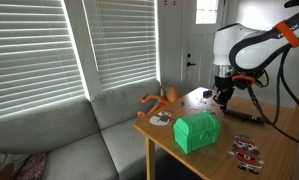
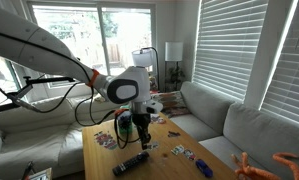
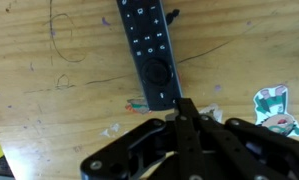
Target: Press the button on the remote
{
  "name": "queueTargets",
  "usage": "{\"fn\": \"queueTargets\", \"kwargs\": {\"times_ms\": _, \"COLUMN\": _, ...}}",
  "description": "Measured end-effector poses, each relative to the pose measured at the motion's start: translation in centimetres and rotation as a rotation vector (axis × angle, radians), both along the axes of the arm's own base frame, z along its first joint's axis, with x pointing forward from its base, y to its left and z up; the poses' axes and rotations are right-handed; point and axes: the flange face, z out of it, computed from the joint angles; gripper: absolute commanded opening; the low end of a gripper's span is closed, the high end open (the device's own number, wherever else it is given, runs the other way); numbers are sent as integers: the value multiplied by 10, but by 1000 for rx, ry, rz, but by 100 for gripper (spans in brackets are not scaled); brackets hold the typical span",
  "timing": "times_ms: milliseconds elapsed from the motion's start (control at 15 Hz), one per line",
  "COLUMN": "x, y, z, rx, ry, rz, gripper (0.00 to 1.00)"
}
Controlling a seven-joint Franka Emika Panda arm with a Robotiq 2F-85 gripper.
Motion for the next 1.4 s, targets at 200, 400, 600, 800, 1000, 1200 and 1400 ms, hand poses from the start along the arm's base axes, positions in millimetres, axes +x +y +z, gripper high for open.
{"fn": "queueTargets", "kwargs": {"times_ms": 200, "x": -1, "y": -1, "z": -2, "rx": 0, "ry": 4, "rz": -2, "gripper": 0}}
{"fn": "queueTargets", "kwargs": {"times_ms": 400, "x": -1, "y": -2, "z": -4, "rx": 0, "ry": 7, "rz": -3, "gripper": 0}}
{"fn": "queueTargets", "kwargs": {"times_ms": 600, "x": -1, "y": -3, "z": -5, "rx": 1, "ry": 9, "rz": -3, "gripper": 0}}
{"fn": "queueTargets", "kwargs": {"times_ms": 800, "x": -1, "y": -4, "z": -7, "rx": 1, "ry": 11, "rz": -3, "gripper": 0}}
{"fn": "queueTargets", "kwargs": {"times_ms": 1000, "x": 0, "y": -4, "z": -9, "rx": 1, "ry": 12, "rz": -3, "gripper": 0}}
{"fn": "queueTargets", "kwargs": {"times_ms": 1200, "x": 0, "y": -5, "z": -10, "rx": 1, "ry": 13, "rz": -2, "gripper": 0}}
{"fn": "queueTargets", "kwargs": {"times_ms": 1400, "x": 0, "y": -5, "z": -10, "rx": 1, "ry": 13, "rz": -1, "gripper": 0}}
